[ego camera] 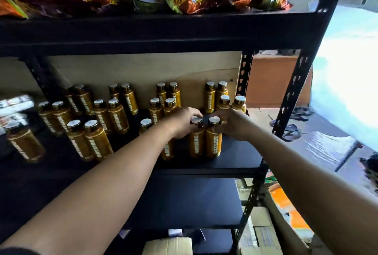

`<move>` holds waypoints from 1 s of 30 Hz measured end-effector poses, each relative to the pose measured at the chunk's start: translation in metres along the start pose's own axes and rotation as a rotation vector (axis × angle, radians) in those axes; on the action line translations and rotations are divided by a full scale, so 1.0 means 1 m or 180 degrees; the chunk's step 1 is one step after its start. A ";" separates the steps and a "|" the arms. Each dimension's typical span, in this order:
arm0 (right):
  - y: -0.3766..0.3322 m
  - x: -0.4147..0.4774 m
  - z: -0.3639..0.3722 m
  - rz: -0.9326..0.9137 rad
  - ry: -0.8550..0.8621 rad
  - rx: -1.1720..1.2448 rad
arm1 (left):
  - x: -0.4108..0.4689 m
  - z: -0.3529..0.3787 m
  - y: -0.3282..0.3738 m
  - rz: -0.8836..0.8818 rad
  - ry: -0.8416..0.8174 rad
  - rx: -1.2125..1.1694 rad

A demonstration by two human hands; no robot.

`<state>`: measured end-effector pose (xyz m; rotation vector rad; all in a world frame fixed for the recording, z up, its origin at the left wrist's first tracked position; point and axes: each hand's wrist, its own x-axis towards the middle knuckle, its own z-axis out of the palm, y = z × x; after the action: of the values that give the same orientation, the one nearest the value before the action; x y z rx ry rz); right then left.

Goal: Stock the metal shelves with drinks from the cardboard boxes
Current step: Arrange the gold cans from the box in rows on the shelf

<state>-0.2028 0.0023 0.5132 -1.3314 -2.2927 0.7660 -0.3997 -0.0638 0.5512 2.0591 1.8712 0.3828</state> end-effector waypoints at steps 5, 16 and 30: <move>0.004 0.000 0.003 0.0075 0.0088 0.0036 | 0.000 0.007 -0.001 -0.0122 0.0126 -0.0065; 0.008 -0.012 -0.006 0.0016 0.0191 0.0242 | 0.011 0.010 0.004 0.0140 -0.0089 -0.0122; 0.008 -0.027 -0.010 0.0276 0.0320 0.0243 | 0.014 0.016 0.011 0.0470 -0.0107 -0.0150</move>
<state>-0.1789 -0.0160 0.5149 -1.4096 -2.1191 0.7880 -0.3818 -0.0523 0.5411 2.1649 1.6801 0.4218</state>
